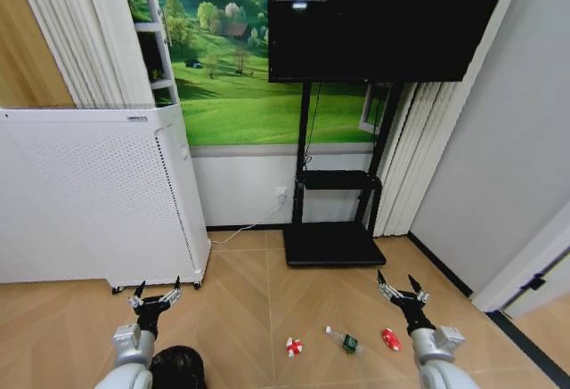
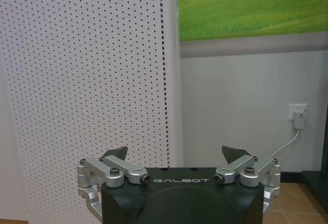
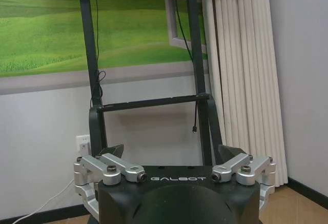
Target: Pick up the trash bin and place the garbage on the floor into it.
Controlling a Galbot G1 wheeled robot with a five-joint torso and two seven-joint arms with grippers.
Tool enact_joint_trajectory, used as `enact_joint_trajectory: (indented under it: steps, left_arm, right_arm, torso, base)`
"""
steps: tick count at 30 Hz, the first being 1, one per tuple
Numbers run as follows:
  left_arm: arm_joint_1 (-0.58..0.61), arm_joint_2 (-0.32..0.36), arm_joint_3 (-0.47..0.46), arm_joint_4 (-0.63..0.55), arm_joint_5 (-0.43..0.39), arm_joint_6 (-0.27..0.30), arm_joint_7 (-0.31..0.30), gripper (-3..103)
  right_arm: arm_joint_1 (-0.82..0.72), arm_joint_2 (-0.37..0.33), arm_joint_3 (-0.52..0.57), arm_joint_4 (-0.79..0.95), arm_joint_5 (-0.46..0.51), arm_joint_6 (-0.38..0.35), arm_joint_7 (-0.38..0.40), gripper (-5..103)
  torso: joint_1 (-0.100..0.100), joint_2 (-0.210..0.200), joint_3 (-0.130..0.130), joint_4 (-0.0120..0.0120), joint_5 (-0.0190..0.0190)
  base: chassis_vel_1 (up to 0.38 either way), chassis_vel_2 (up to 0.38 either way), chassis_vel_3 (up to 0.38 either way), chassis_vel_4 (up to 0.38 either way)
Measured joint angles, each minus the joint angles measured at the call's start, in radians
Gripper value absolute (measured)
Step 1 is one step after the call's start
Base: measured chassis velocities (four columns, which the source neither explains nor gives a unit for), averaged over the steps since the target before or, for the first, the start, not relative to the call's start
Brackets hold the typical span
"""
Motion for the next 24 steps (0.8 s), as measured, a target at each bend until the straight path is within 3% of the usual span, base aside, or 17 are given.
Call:
enact_joint_trajectory:
  steps: [24]
  left_arm:
    - [-0.003,0.001,-0.003,0.005,0.002,-0.004,0.003,100]
  right_arm:
    - [-0.005,-0.001,0.006,0.009,-0.003,0.000,-0.001,100]
  torso:
    - [-0.034,-0.096,-0.062,0.0000,0.0000]
  base:
    - [0.000,0.000,0.000,0.000]
